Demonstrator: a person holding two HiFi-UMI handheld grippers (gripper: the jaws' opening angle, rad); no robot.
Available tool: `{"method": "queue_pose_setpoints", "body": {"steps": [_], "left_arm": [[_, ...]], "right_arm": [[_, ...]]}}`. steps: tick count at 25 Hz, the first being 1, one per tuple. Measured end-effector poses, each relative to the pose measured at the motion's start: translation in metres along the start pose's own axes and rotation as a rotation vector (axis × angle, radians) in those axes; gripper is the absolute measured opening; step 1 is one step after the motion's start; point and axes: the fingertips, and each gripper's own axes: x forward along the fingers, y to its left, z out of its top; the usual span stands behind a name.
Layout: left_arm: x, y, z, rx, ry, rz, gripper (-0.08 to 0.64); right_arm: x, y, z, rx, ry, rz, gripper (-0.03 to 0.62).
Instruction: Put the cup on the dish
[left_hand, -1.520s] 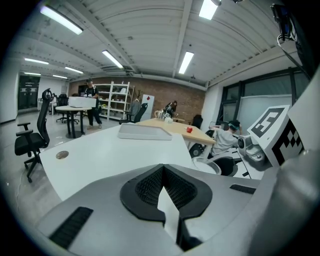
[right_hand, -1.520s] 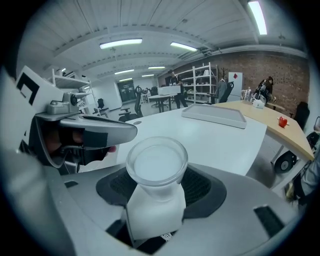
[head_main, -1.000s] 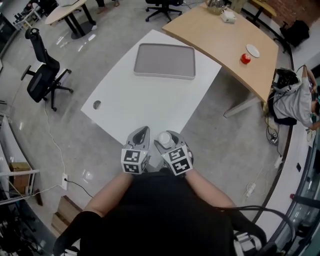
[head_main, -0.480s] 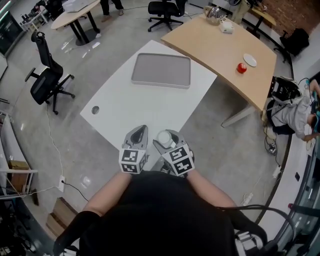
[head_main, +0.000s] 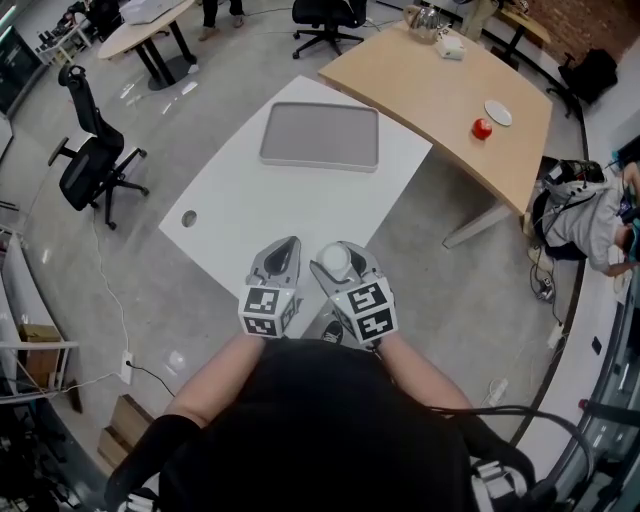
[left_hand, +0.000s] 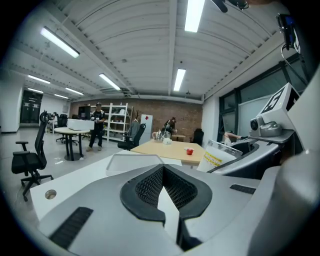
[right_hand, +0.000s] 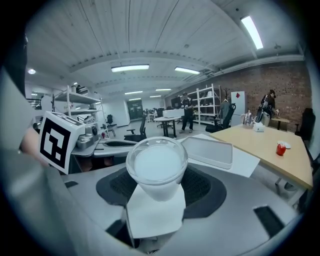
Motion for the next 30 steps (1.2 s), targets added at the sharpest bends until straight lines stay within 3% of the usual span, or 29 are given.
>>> {"method": "queue_pose_setpoints", "body": {"steps": [12, 30], "left_arm": [[0.02, 0.01, 0.034, -0.033, -0.014, -0.083, -0.003], [0.037, 0.064, 0.113, 0.005, -0.07, -0.226, -0.003]], "right_arm": [[0.008, -0.012, 0.03, 0.037, -0.036, -0.078, 0.233], [0.039, -0.02, 0.118, 0.024, -0.115, -0.223, 0.233]]}}
